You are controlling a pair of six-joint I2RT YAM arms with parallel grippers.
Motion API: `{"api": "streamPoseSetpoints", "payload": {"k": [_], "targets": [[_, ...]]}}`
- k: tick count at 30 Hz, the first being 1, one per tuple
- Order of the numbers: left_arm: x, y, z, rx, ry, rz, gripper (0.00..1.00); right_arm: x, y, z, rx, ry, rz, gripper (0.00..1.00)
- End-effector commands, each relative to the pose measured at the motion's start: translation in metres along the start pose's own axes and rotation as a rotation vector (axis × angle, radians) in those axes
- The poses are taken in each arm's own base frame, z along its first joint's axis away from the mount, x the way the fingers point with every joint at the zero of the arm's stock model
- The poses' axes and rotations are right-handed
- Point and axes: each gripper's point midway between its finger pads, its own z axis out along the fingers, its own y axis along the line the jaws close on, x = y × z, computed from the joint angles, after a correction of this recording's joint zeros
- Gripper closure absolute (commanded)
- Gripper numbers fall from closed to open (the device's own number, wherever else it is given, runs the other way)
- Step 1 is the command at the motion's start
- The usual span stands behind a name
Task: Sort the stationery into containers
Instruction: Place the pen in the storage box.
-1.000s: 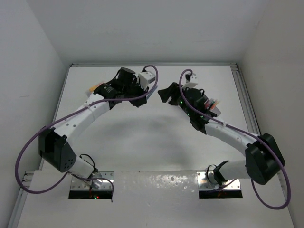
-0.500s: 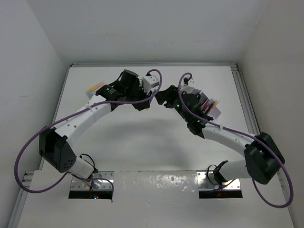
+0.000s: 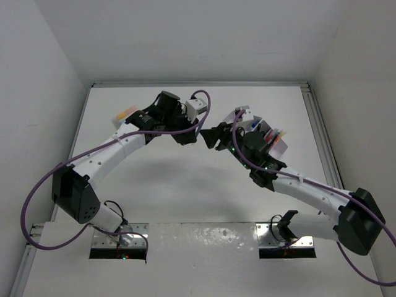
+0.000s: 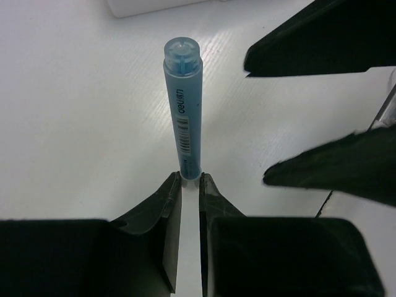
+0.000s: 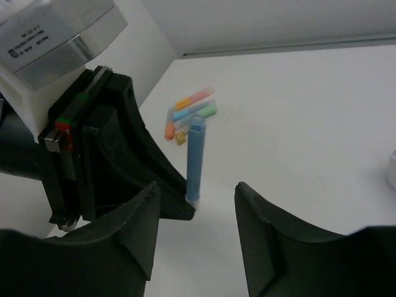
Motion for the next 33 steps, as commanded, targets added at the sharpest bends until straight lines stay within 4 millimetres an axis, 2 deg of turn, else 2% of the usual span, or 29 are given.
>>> {"api": "streamPoseSetpoints", "payload": {"k": [1,6,10,14,15,19,20,23,24,25,27,29,30,31,32,33], "targets": [[-0.009,-0.009,0.002,0.026,-0.033,0.032,1.0,-0.01,0.019,0.008,-0.063,-0.029,-0.047,0.48],[-0.002,-0.017,0.002,0.046,-0.028,0.048,1.0,-0.013,0.034,0.022,-0.074,-0.05,-0.059,0.53],[0.002,-0.025,0.001,0.064,-0.019,0.08,1.0,-0.019,0.028,0.024,-0.013,-0.105,-0.05,0.6],[0.006,-0.032,0.002,0.072,-0.008,0.108,1.0,-0.016,0.029,0.028,-0.015,-0.105,-0.034,0.61],[0.006,-0.032,0.003,0.072,-0.008,0.109,1.0,-0.01,0.027,0.03,-0.012,-0.09,-0.025,0.62],[-0.001,-0.036,0.0,0.082,-0.028,0.121,1.0,-0.005,0.025,0.027,-0.016,-0.1,0.024,0.83],[-0.001,-0.038,-0.001,0.085,-0.026,0.125,1.0,-0.006,0.022,0.025,-0.003,-0.109,0.039,0.97],[0.0,-0.034,0.0,0.07,-0.026,0.13,0.97,-0.009,0.012,0.018,0.037,-0.135,0.038,1.0],[0.001,-0.034,0.0,0.067,-0.023,0.133,0.85,-0.01,0.009,0.015,0.049,-0.14,0.035,1.0],[0.002,-0.03,0.001,0.05,-0.017,0.132,0.55,-0.012,0.006,0.01,0.058,-0.144,0.031,1.0],[0.003,-0.027,0.001,0.032,-0.015,0.127,0.36,-0.017,-0.003,0.005,0.097,-0.165,0.02,1.0],[0.002,-0.021,-0.001,0.007,-0.02,0.11,0.02,-0.023,-0.014,-0.005,0.137,-0.185,0.017,1.0],[0.002,-0.018,-0.001,-0.004,-0.022,0.098,0.0,-0.028,-0.019,-0.008,0.159,-0.2,0.016,1.0],[0.001,-0.011,-0.003,-0.03,-0.025,0.073,0.0,-0.024,-0.03,-0.013,0.195,-0.186,-0.003,1.0],[-0.001,-0.007,-0.005,-0.051,-0.034,0.063,0.0,-0.035,-0.034,-0.021,0.215,-0.214,-0.005,1.0],[-0.001,0.003,-0.006,-0.099,-0.035,0.035,0.0,-0.044,-0.05,-0.028,0.282,-0.242,-0.027,1.0]]}}
